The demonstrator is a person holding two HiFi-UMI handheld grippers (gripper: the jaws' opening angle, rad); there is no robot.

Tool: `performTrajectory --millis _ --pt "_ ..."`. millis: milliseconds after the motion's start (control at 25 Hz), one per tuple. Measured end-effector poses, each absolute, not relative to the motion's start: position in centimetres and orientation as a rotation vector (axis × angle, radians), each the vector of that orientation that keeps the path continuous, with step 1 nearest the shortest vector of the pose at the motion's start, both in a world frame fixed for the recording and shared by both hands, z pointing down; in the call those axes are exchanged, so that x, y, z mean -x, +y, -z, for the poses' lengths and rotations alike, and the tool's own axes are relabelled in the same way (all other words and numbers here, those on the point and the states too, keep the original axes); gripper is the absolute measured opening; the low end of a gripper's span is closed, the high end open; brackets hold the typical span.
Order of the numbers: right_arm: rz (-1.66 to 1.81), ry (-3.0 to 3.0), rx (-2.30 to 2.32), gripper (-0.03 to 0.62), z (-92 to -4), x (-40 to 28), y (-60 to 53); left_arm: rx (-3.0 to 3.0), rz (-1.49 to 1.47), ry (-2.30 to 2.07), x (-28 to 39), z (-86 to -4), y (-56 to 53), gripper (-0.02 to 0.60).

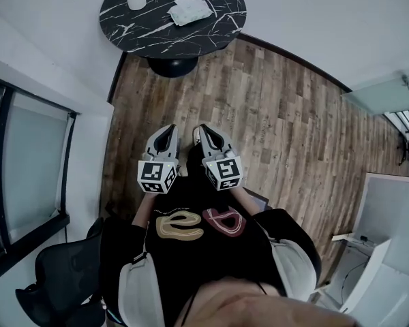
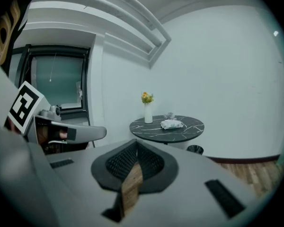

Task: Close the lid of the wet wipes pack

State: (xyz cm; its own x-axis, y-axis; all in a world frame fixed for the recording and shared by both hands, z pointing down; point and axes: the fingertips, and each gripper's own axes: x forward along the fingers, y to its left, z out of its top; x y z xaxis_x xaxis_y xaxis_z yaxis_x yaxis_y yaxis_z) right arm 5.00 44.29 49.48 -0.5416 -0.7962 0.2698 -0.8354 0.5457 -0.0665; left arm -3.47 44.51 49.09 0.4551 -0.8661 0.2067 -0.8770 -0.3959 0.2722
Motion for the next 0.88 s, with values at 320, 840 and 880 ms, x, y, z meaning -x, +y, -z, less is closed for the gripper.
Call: performTrajectory --millis 320,840,880 --pt "-0.313 -2.619 -1.310 0.012 -49.1 -6.1 35.6 -2.316 -0.118 -1.515 1.7 -49.8 37.5 0.018" --pt "-0.292 -2.671 -1.189 0.012 -49.3 -10.0 25.2 -2.259 -0.105 -1.555 -3.6 -50.1 27.2 0.018" --pt "-0.296 -2.673 -1.179 0.012 -49.4 -10.5 24.5 -2.251 -0.100 -1.560 -4.0 -50.1 26.4 0.018"
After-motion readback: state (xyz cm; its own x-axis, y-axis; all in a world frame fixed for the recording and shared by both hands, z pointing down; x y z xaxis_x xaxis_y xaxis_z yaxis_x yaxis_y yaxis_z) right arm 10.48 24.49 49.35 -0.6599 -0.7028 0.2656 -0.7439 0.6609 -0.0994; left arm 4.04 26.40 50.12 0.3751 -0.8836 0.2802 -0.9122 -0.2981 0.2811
